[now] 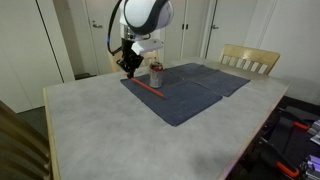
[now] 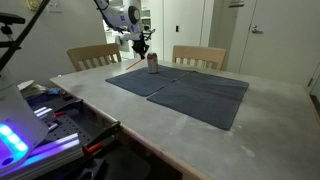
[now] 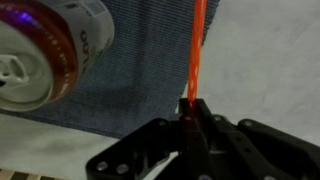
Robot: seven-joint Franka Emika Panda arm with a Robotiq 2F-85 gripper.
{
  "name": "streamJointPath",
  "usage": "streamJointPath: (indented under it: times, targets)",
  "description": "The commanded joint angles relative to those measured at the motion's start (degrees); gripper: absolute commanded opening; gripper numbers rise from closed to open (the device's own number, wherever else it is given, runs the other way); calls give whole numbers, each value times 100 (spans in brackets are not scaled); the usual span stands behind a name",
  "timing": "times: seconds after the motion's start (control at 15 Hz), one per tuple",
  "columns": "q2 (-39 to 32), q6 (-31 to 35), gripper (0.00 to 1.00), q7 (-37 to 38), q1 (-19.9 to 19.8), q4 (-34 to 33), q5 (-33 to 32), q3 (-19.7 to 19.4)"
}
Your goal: Put the straw inside the can
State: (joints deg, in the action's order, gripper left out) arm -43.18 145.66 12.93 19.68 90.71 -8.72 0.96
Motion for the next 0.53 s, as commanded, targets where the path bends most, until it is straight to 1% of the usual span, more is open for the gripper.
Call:
streamJointPath:
  times: [0.0,0.47]
  targets:
    - [161,17,2,23,-16,-42,-96,-133]
    - [293,136,2,16,-72,-352,-67,-163]
